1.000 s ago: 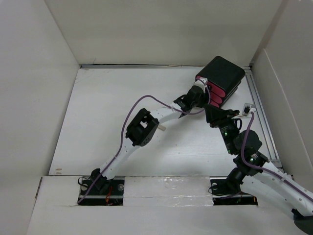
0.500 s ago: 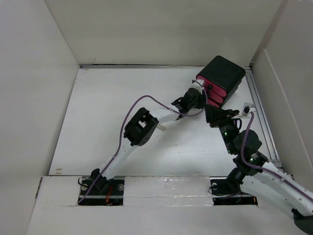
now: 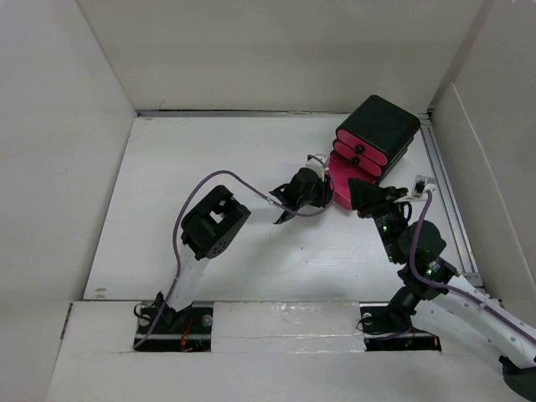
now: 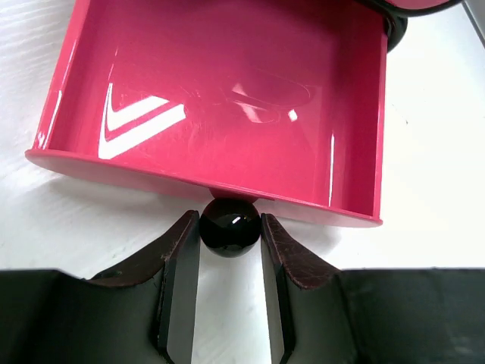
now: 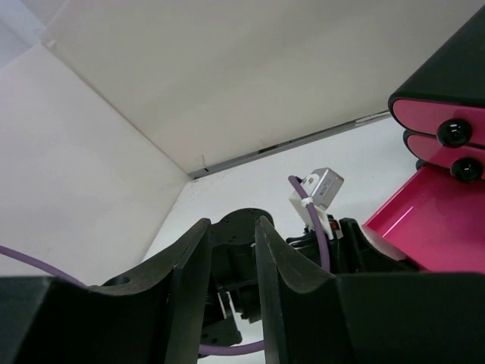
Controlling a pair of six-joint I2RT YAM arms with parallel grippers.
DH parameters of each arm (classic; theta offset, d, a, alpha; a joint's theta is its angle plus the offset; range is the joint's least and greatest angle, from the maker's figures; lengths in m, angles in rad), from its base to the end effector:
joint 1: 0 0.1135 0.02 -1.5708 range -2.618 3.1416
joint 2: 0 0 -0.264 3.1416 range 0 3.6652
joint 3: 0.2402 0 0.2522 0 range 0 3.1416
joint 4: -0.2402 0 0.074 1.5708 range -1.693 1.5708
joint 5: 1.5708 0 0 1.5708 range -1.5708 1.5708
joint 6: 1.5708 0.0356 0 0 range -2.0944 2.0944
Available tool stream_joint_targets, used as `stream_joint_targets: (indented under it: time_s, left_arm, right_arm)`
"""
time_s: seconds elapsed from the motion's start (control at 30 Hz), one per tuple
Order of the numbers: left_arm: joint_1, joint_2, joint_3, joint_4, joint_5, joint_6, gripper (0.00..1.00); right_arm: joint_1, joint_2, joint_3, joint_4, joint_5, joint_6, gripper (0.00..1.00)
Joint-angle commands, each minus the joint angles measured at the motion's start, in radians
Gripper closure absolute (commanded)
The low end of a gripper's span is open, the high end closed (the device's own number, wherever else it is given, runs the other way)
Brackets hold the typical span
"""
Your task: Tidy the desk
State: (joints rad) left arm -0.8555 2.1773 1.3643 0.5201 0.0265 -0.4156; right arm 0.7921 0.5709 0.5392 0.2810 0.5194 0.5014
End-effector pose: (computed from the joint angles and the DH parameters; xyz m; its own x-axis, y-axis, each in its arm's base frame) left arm 0.3189 -0.3685 0.1621 -0.4846 -0.0576 -0.8728 0.6292 0.6703 -0.3935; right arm 0.1153 0.0917 0.3342 0.0173 0.6117 -0.7909 -0.3289 0.7505 0.5732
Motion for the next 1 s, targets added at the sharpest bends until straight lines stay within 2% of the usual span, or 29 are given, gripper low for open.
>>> stream_joint_targets:
  time_s: [0.0,0.13,0.23,0.27,0.33,0.37,0.4,0.5,0.6,0.7,0.77,0.83,0.97]
  left_arm:
    - [0.009,-0.111,-0.066,0.06,-0.016,-0.014,1.0]
    - [-0.002,-0.135,-0.108,0.049,-0.016,-0.003,1.0]
    - [-0.02,-0.154,-0.134,0.029,-0.097,0.015,1.0]
    - [-0.02,-0.16,-0.14,0.026,-0.111,0.018,0.97]
    - [-0.03,-0.156,-0.133,0.002,-0.117,0.018,0.82]
    - [-0.03,-0.151,-0.123,-0.009,-0.125,0.017,0.59]
    - [-0.03,-0.145,-0.113,-0.017,-0.131,0.02,0.49]
    - [-0.03,-0.172,-0.117,-0.037,-0.173,0.023,0.25]
    - [-0.03,-0.22,-0.146,-0.042,-0.209,0.026,0.24]
    - [-0.03,-0.312,-0.221,-0.054,-0.305,0.006,0.22]
    - [-0.03,-0.396,-0.295,-0.072,-0.397,-0.024,0.24]
    - [-0.039,-0.469,-0.371,-0.121,-0.495,-0.104,0.28]
    - [-0.039,-0.546,-0.49,-0.215,-0.56,-0.274,0.3]
  right_arm:
    - [-0.007,-0.002,0.002,0.049,-0.004,-0.003,0.65]
    - [-0.007,-0.006,0.002,0.047,-0.006,-0.003,0.65]
    - [-0.007,-0.008,0.002,0.046,-0.012,-0.003,0.65]
    - [-0.007,-0.006,0.004,0.049,-0.015,-0.003,0.65]
    - [-0.007,-0.005,0.002,0.046,-0.016,-0.001,0.65]
    - [-0.007,-0.005,0.005,0.043,-0.021,-0.003,0.65]
    - [-0.007,-0.006,0.005,0.043,-0.021,-0.003,0.65]
    - [-0.007,-0.011,0.005,0.041,-0.018,0.0,0.64]
    - [-0.007,-0.011,0.005,0.043,-0.018,-0.003,0.64]
    - [-0.007,-0.011,0.004,0.041,-0.019,-0.001,0.64]
    - [-0.007,-0.006,0.004,0.044,-0.024,-0.003,0.64]
    - [-0.007,0.004,0.007,0.047,-0.031,-0.003,0.64]
    - [-0.007,0.018,0.008,0.049,-0.038,0.0,0.64]
